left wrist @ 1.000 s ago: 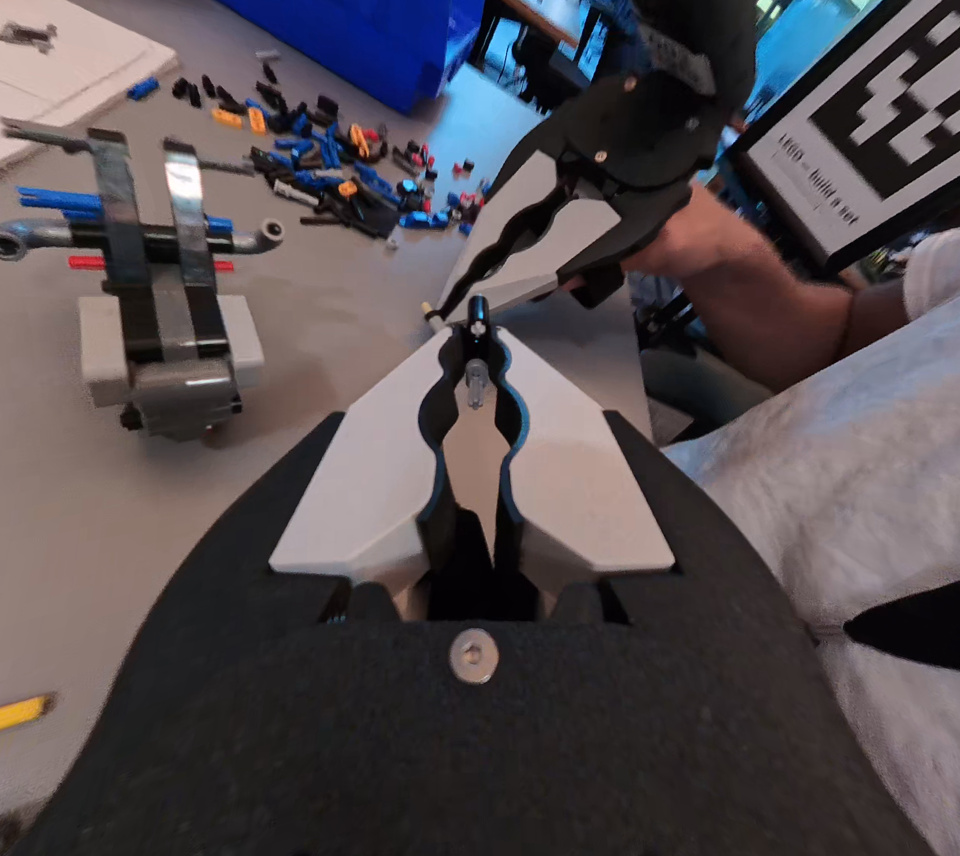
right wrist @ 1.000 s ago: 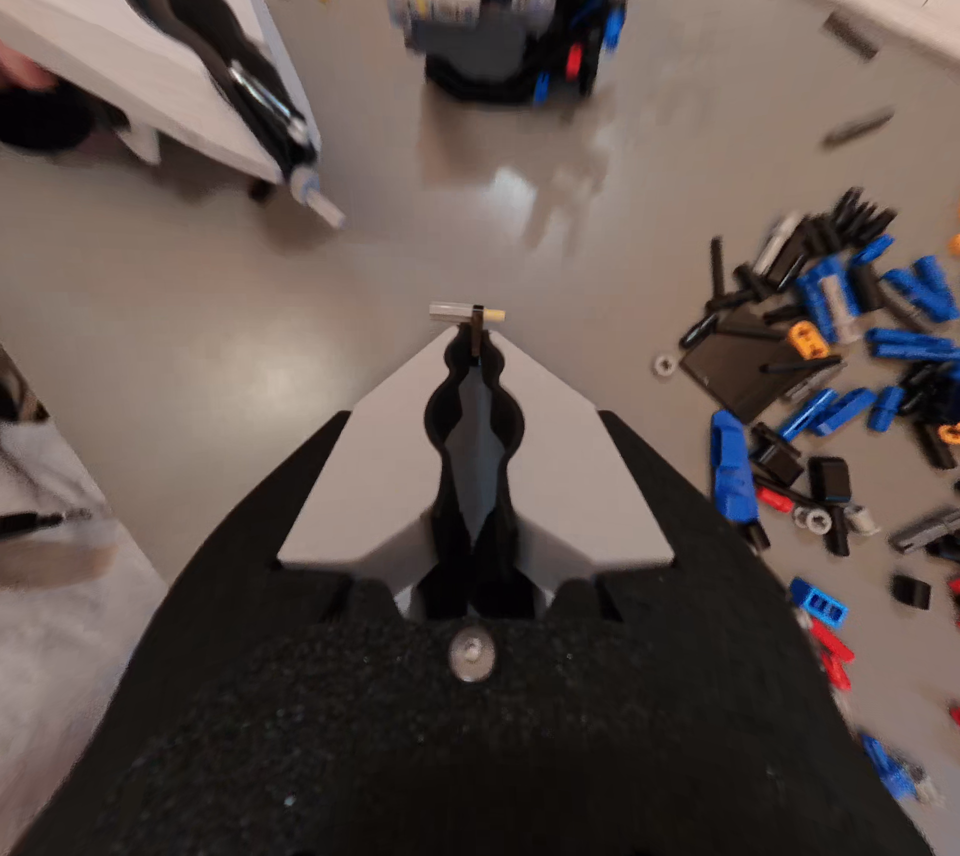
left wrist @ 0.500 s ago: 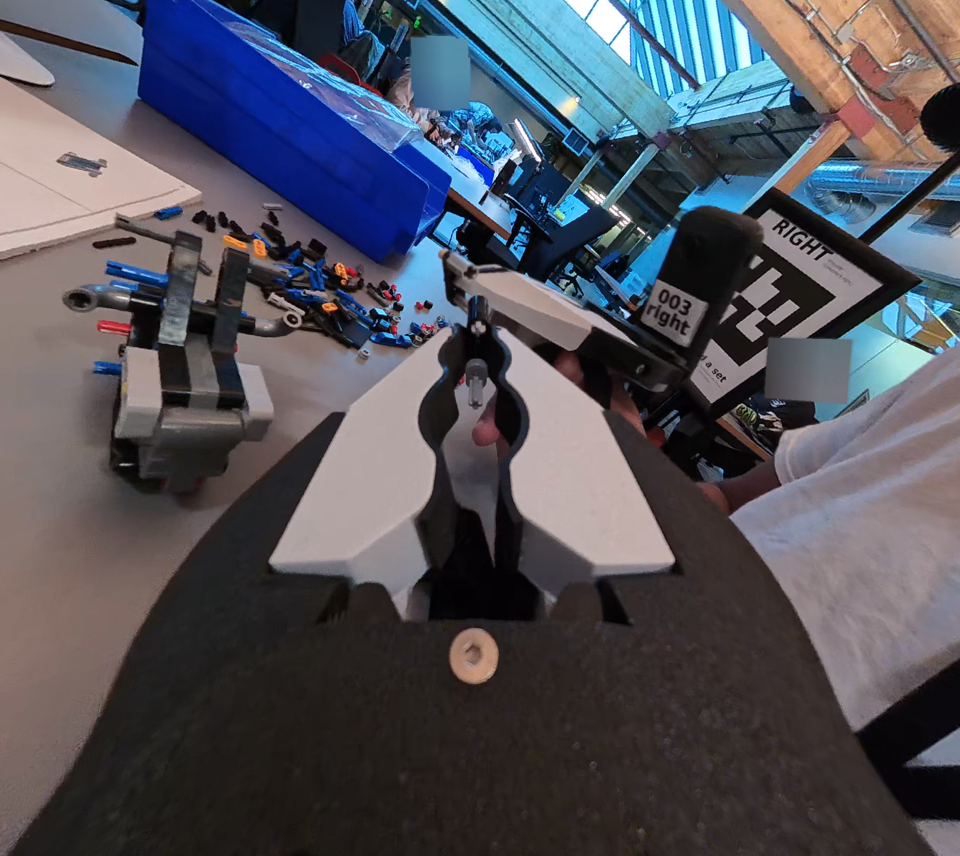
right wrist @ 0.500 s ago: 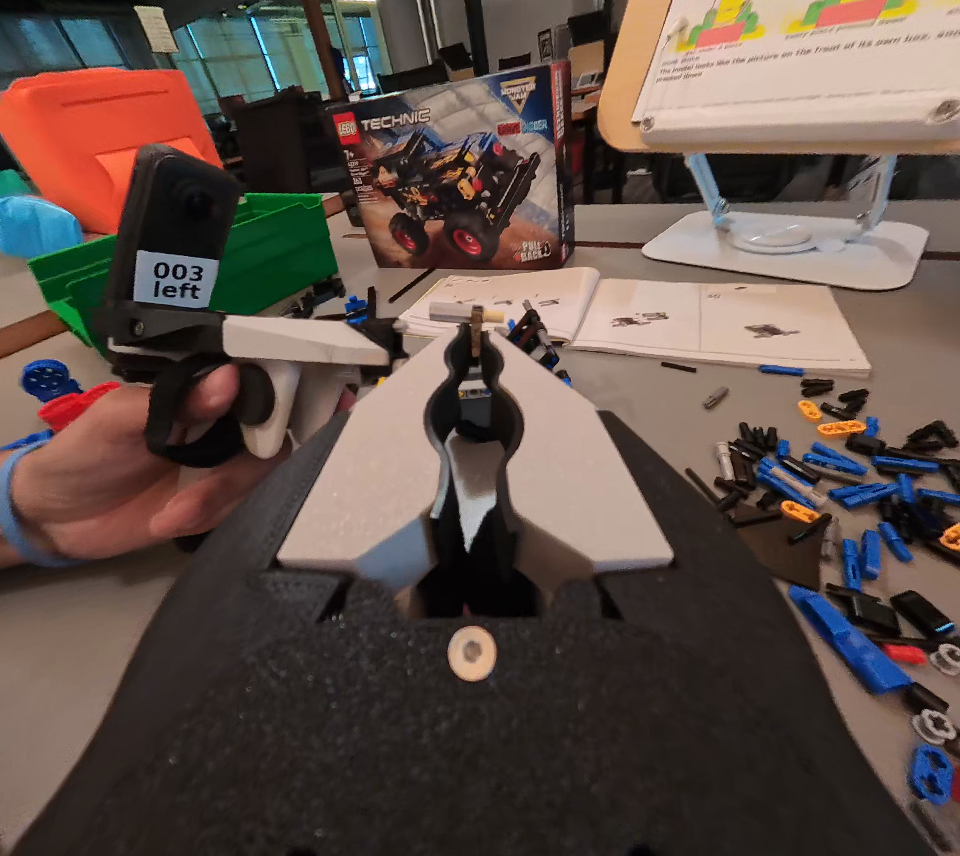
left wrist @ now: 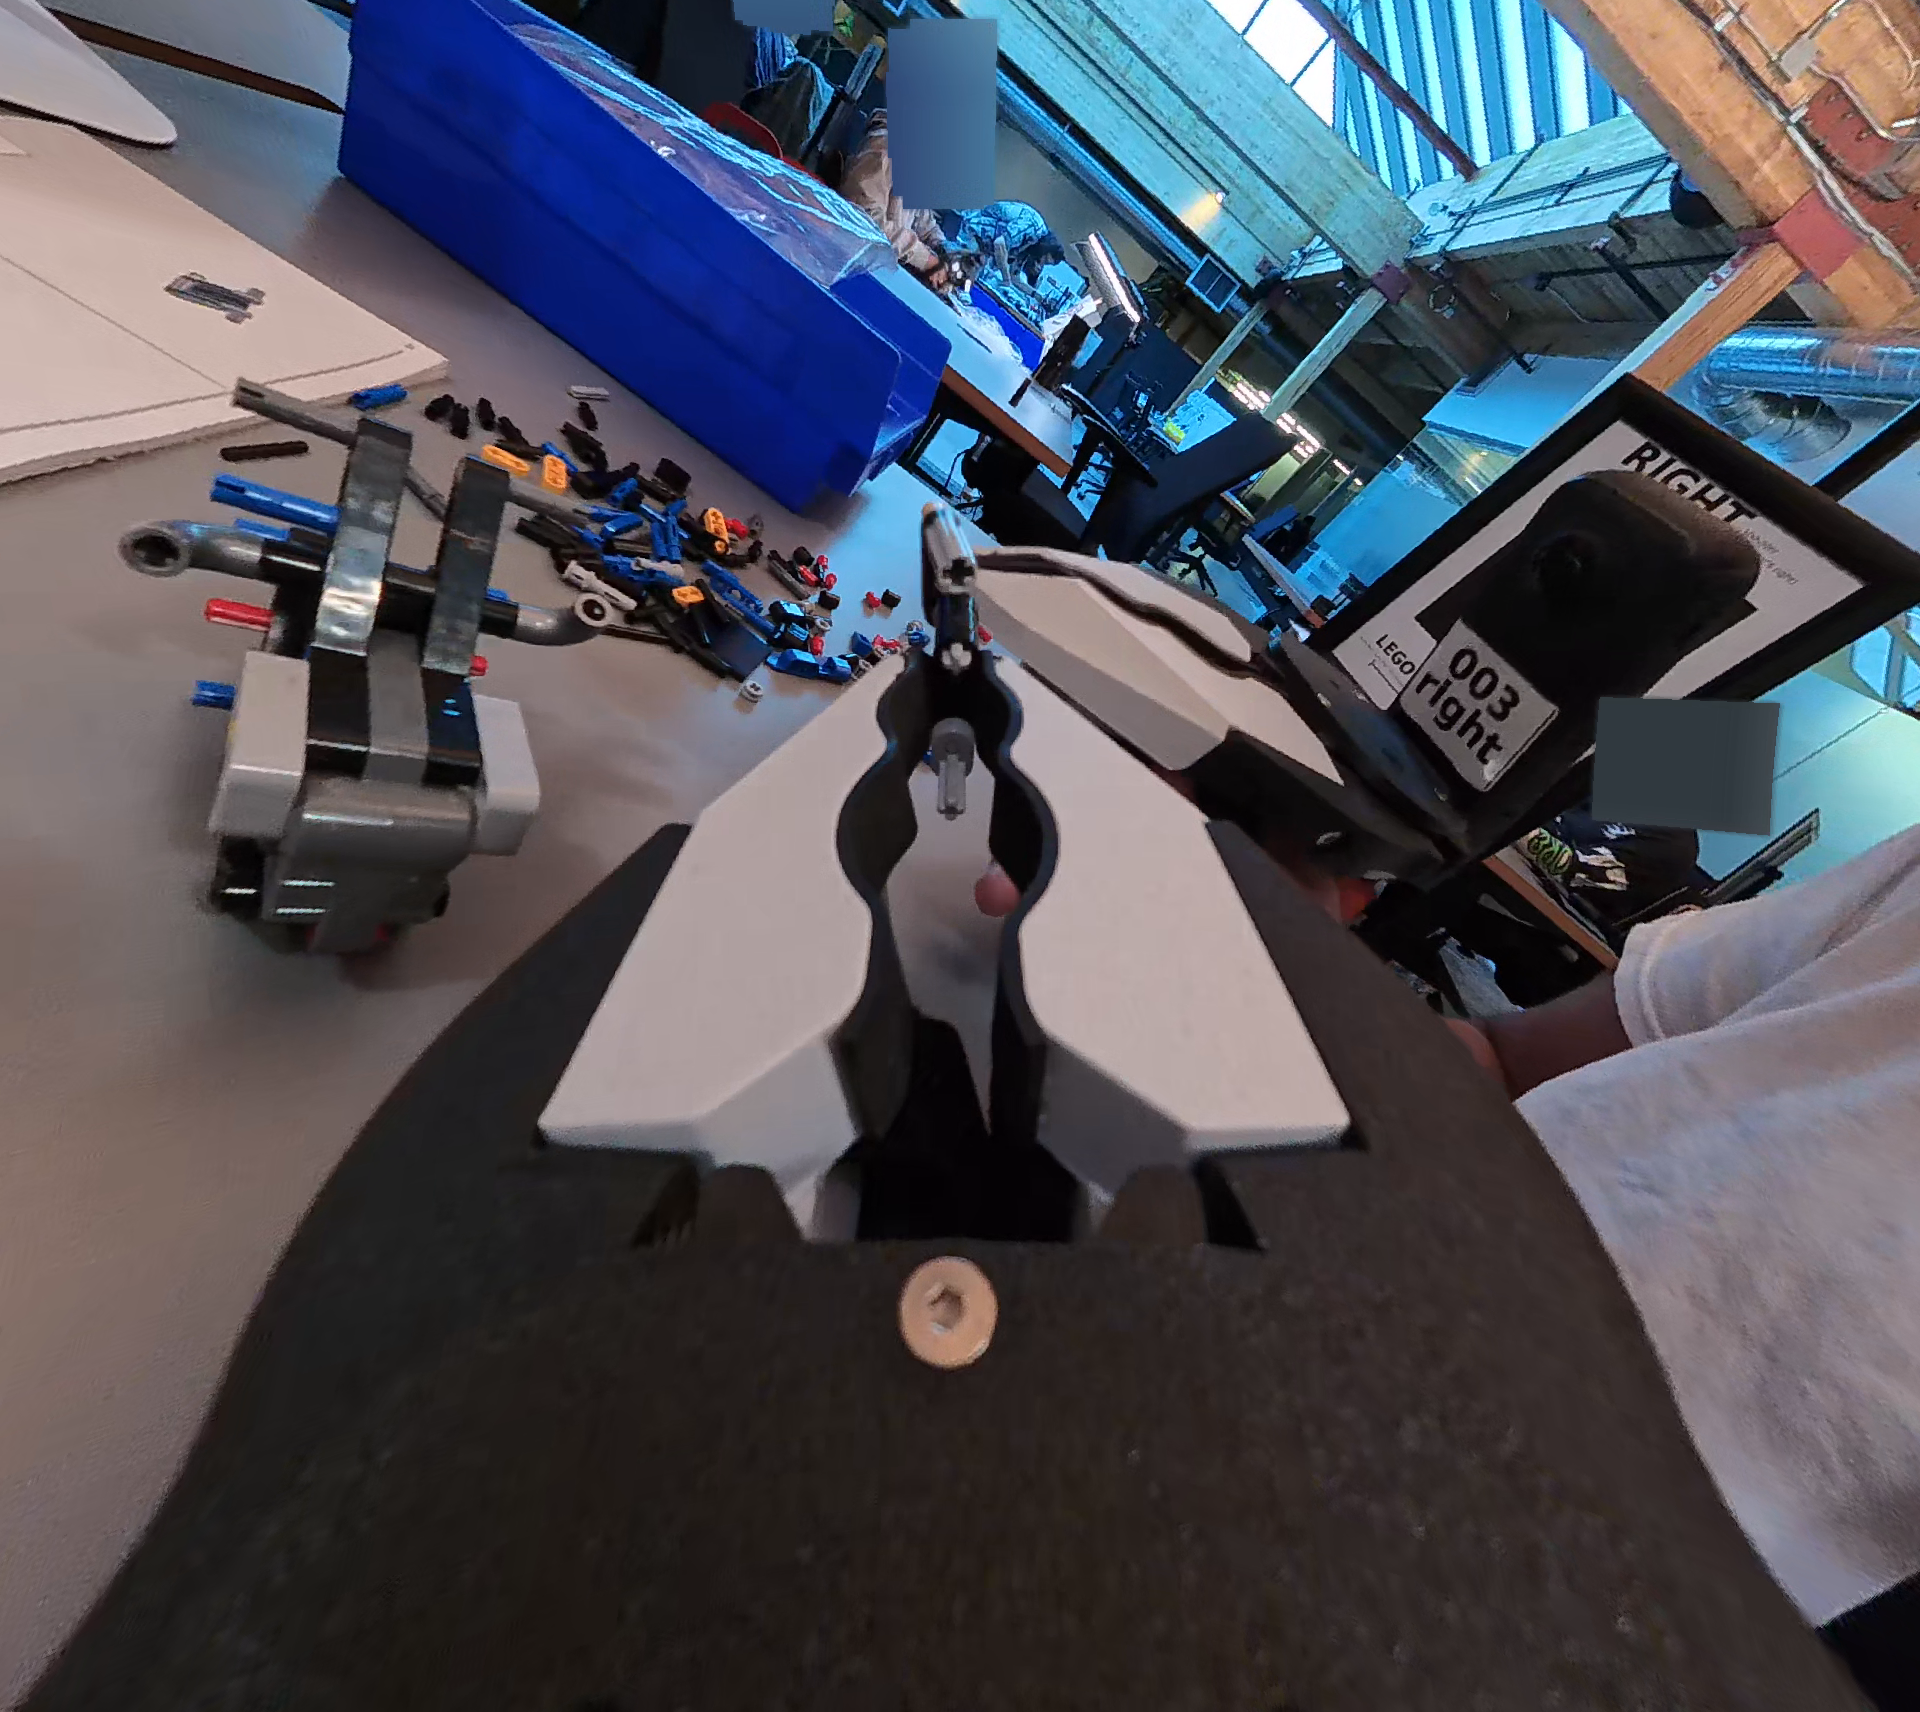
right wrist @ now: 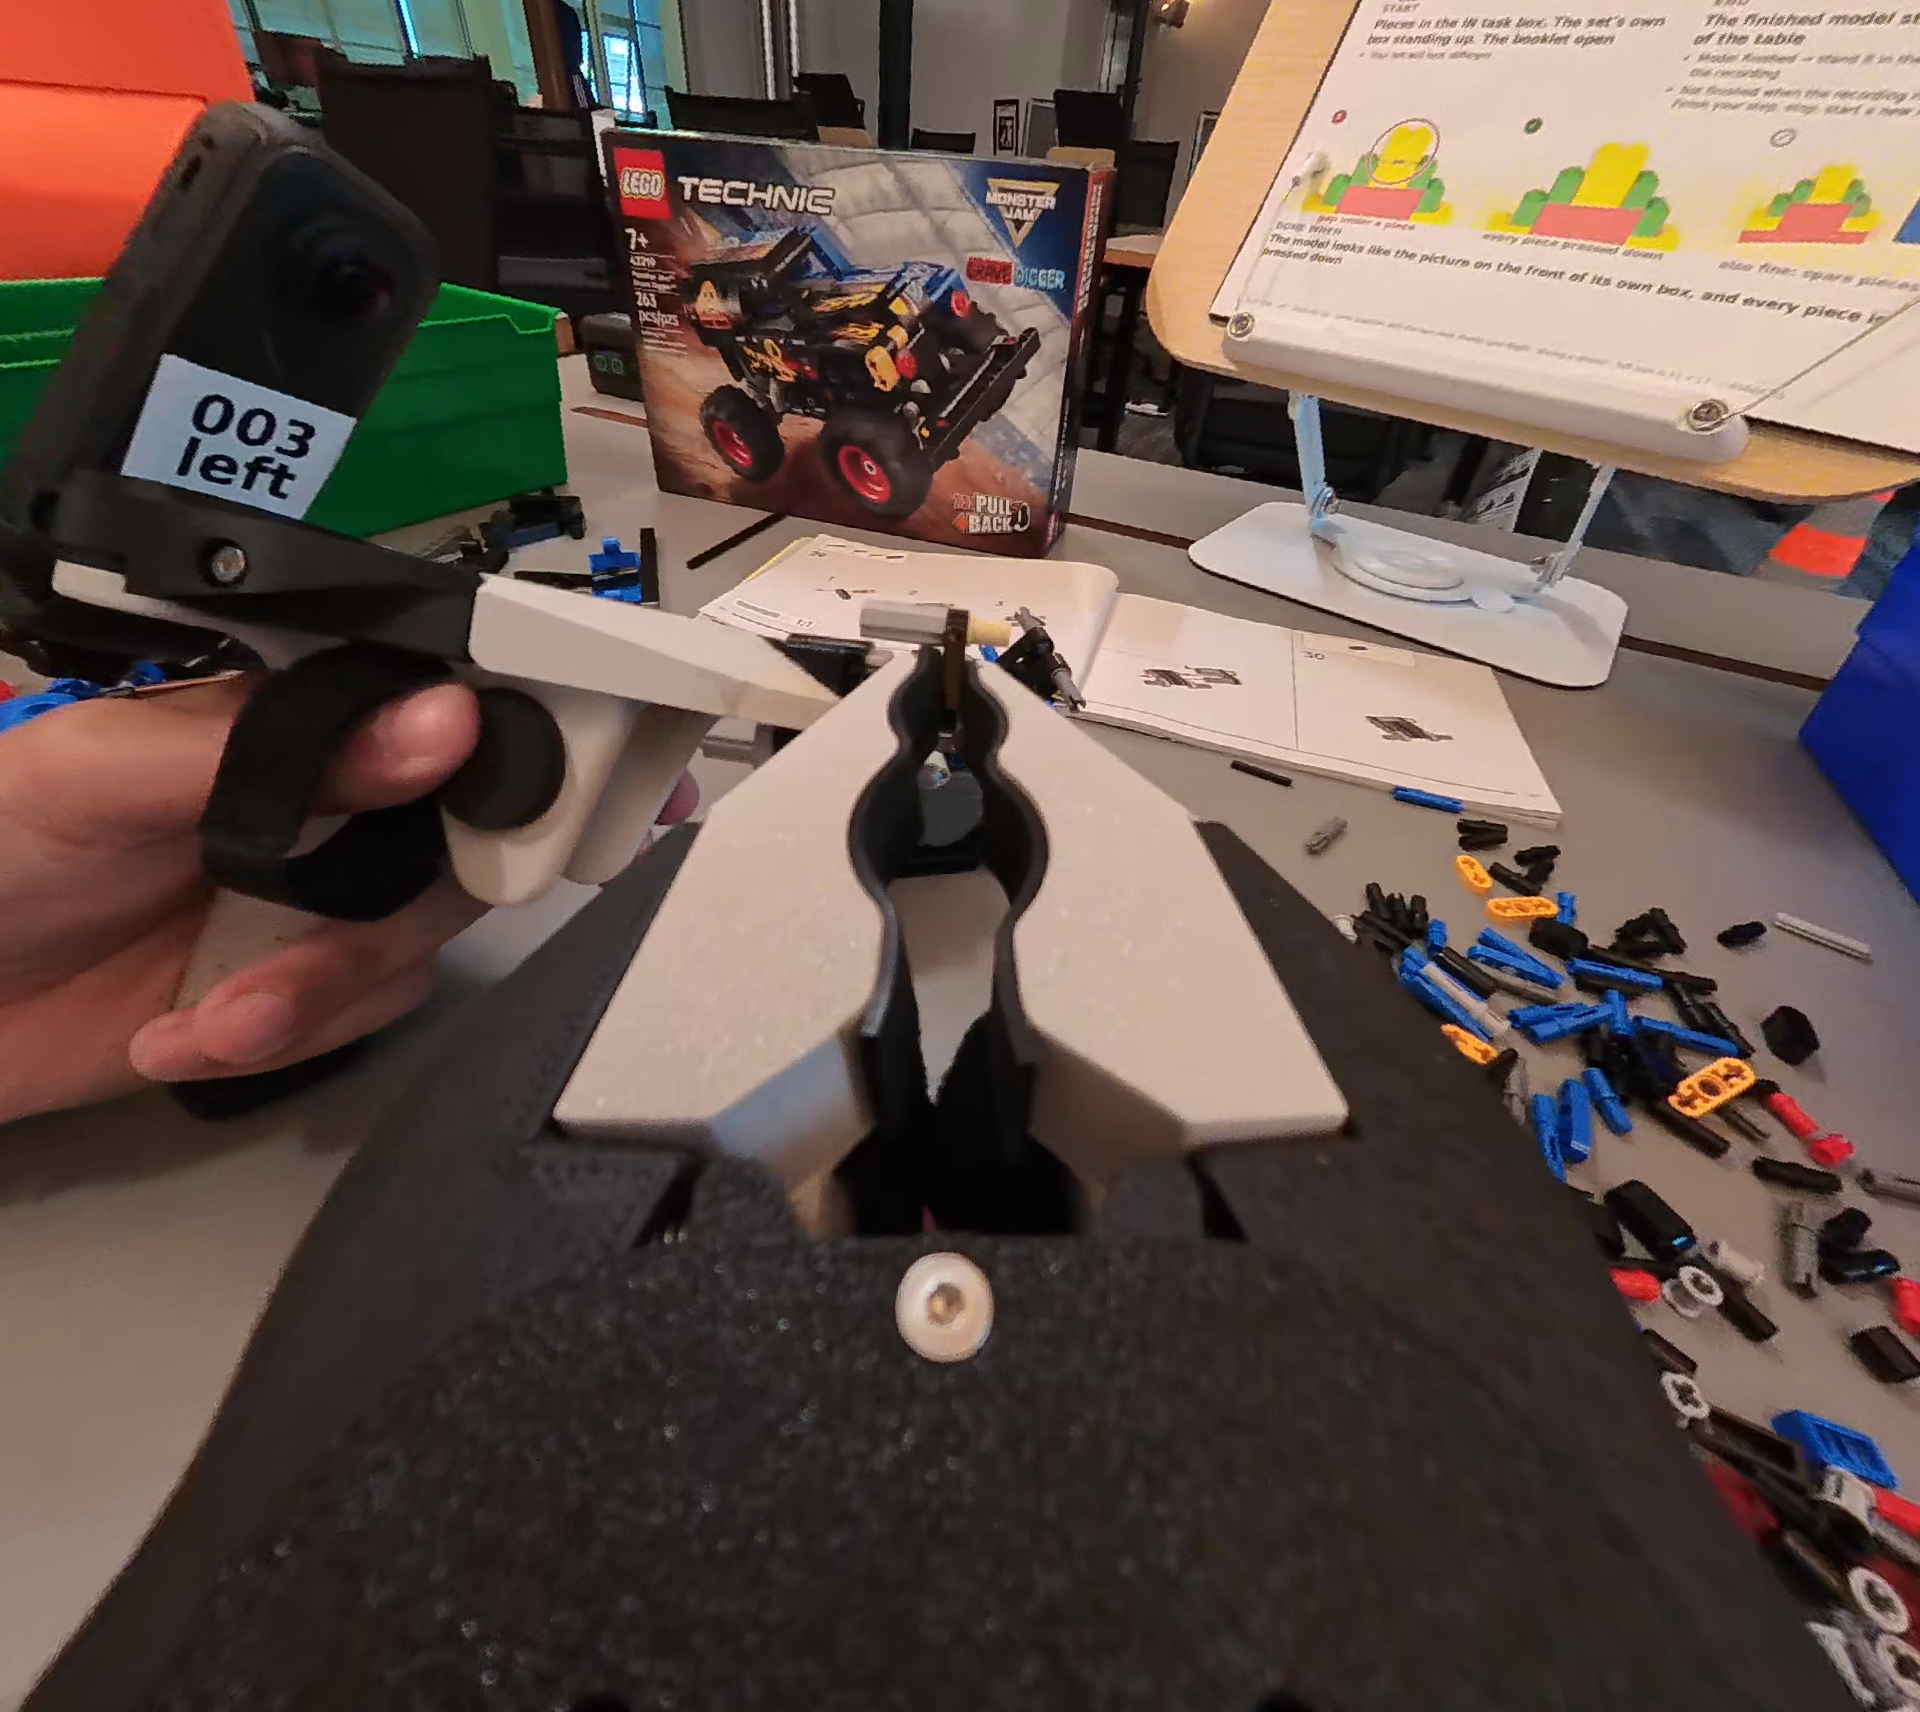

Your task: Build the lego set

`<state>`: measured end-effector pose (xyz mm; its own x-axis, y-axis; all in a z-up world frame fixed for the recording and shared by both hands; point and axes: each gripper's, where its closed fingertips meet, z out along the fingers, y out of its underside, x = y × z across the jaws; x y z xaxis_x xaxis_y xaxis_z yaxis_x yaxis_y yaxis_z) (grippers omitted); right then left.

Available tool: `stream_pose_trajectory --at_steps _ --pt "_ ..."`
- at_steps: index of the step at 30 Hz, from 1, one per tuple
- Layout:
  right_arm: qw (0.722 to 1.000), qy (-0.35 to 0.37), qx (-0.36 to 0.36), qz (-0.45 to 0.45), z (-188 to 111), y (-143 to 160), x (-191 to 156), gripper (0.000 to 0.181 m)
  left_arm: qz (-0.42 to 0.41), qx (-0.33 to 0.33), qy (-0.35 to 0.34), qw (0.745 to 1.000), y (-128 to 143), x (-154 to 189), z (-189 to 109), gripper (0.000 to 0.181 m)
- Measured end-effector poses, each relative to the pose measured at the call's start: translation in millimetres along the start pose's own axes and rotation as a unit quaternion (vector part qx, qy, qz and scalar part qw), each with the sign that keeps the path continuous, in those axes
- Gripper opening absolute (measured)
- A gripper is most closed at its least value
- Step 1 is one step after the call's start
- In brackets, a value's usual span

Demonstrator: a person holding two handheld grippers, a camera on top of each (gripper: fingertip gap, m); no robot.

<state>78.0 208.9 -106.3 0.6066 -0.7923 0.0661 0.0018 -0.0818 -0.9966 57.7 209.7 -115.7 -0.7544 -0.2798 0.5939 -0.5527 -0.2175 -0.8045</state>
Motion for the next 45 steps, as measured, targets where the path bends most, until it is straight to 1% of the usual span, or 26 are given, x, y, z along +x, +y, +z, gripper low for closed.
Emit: stream_pose_trajectory --at_steps 6,8,14,16,20,22,23,25,27,31,33,39,45 --pt "1.000 0.004 -0.001 0.008 -0.3 1.5 -0.8 0.002 0.007 0.004 -0.018 1.000 -0.3 -3.3 0.8 0.006" --pt "1.000 0.003 0.000 0.003 -0.3 1.6 -2.6 0.003 0.007 -0.003 -0.014 1.000 1.6 -2.8 2.2 0.006" --pt "0.999 -0.026 0.001 0.034 -1.2 3.2 -5.8 0.003 0.032 -0.025 -0.013 0.999 3.5 -3.0 -0.5 0.006" --pt "0.998 -0.042 -0.004 0.056 -0.7 4.2 -6.5 0.003 0.036 -0.028 -0.015 0.999 3.7 -3.6 -1.1 0.006" --pt "0.987 -0.108 -0.015 0.121 -1.9 4.6 -8.8 0.005 0.027 -0.028 -0.008 0.999 4.8 -4.2 -0.9 0.006" --pt "0.981 -0.136 -0.014 0.140 -3.7 3.2 -11.9 0.007 0.032 -0.030 -0.007 0.999 5.1 -2.6 -0.4 0.006" --pt "0.980 -0.142 -0.015 0.142 -4.3 3.2 -12.7 0.007 0.038 -0.031 -0.010 0.999 5.5 -2.3 -0.4 0.006" --pt "0.975 -0.166 -0.020 0.144 -5.1 3.2 -19.0 0.015 0.048 -0.033 -0.016 0.998 5.3 -2.7 -0.8 0.006" --pt "0.974 -0.173 -0.022 0.146 -5.3 2.4 -21.6 0.020 0.051 -0.034 -0.018 0.998 5.0 -3.3 -1.3 0.006" --pt "0.974 -0.180 -0.025 0.135 -5.3 4.0 -22.9 0.018 0.065 -0.041 -0.019 0.997 6.0 -3.5 -2.7 0.006" --pt "0.970 -0.190 -0.023 0.147 -6.5 3.8 -25.7 0.022 0.077 -0.046 -0.023 0.996 6.7 -3.3 -3.3 0.006" --pt "0.973 -0.185 -0.019 0.138 -8.1 2.1 -24.5 0.018 0.095 -0.054 -0.027 0.994 6.4 0.0 -2.6 0.006" --pt "0.977 -0.190 -0.037 0.092 -9.1 6.2 -29.6 0.015 0.112 -0.076 -0.029 0.990 11.0 -1.5 -5.3 0.006"
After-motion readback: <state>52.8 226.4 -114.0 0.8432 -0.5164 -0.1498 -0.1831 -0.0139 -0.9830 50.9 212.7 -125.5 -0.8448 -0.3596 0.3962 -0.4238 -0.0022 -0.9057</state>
